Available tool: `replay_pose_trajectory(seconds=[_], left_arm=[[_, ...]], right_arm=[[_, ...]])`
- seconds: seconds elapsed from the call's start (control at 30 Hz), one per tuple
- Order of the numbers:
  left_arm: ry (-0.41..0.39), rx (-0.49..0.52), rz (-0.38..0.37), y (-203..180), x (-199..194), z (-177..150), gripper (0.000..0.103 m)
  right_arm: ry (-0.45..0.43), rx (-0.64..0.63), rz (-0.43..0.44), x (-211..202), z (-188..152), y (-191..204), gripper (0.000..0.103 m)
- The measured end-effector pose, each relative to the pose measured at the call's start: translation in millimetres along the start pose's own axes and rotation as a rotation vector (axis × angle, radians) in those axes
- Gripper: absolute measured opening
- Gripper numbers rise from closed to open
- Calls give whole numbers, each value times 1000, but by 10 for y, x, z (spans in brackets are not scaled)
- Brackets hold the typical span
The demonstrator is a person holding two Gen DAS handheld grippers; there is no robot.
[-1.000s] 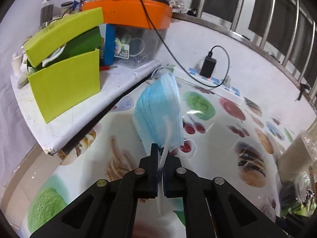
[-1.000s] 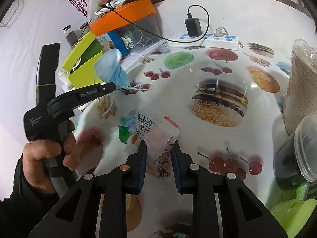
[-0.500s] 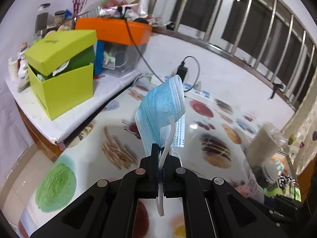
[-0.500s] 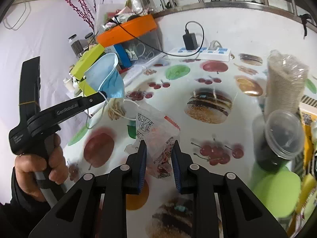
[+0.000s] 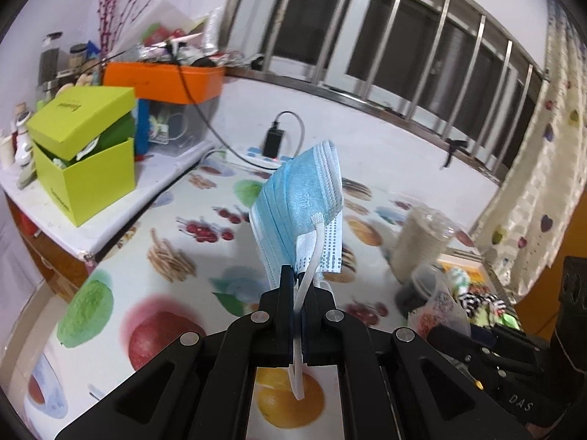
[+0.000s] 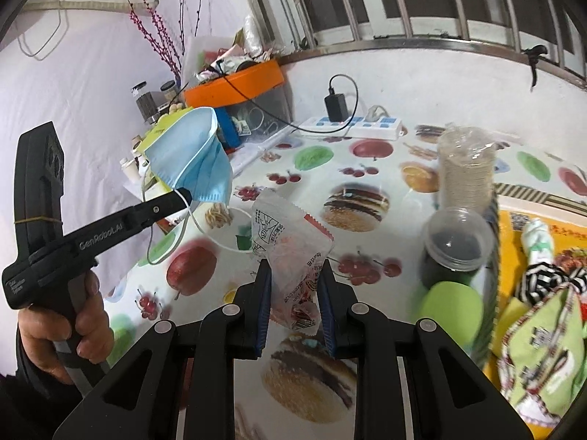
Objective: Organize soft objects
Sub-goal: 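Carry the plastic bag with right tool while left tool carries mask to yellow box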
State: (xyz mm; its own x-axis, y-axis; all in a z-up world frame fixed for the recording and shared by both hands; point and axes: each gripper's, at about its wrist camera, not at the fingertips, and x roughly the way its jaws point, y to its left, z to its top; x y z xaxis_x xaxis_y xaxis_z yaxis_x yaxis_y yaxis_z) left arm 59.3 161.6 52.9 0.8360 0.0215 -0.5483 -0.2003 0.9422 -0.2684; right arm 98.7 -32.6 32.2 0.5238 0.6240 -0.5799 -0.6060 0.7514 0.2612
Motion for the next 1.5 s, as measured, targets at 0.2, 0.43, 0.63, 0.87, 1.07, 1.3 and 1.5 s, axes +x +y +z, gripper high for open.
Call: replay_pose_trajectory(seconds=[0.2, 0.43, 0.63, 0.87, 1.07, 1.3, 1.5], left_arm=[[-12, 40, -43, -237, -205, -60, 3], [-21, 75, -99, -476, -369, -123, 3], [-24, 108, -142, -679, -470, -186, 3], [-20, 136, -182, -874, -511, -242, 3], [-5, 165, -219, -1063, -499, -300, 3], [18, 201, -273, -1313, -460, -384, 3], [38, 227, -310, -1516, -408, -440, 3]], right_arm=[[-38, 4, -18, -276, -72, -13, 25], [-75, 12, -41, -535, -144, -52, 25], [-102, 30, -66, -730, -212, -132, 25], [-119, 46, -93, -874, -254, -208, 25], [-132, 60, -122, -1003, -306, -311, 25], [-140, 86, -163, -1128, -368, -448, 25], [-144, 110, -192, -1217, -417, -573, 25]])
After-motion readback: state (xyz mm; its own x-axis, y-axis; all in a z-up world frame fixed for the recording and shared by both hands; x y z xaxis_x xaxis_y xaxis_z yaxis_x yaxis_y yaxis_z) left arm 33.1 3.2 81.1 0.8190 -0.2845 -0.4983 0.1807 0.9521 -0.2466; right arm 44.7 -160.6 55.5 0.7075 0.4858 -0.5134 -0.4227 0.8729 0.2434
